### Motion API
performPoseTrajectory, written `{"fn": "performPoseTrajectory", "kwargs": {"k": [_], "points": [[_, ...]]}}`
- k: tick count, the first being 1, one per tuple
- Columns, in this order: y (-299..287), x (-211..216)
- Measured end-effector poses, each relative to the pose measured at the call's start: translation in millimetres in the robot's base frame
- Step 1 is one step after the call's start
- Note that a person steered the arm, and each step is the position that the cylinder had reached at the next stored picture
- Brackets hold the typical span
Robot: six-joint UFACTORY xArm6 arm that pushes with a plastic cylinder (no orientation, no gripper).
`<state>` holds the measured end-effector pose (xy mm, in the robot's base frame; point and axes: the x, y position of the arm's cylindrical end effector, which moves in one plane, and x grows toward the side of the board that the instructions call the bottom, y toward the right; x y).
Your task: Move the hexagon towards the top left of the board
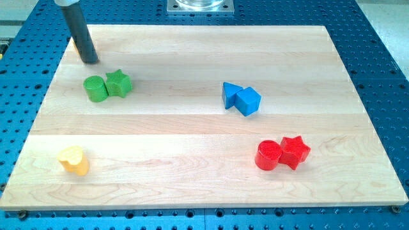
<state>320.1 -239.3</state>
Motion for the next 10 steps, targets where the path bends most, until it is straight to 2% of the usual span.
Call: {"fn": "performPoseTrajectory", "kwargs": {"k": [1,2,3,5,8,9,10], "points": [[-1,-20],[25,-21],[7,-2],[-21,-6],[-26,-43],[-64,-44],[-63,-72]]}}
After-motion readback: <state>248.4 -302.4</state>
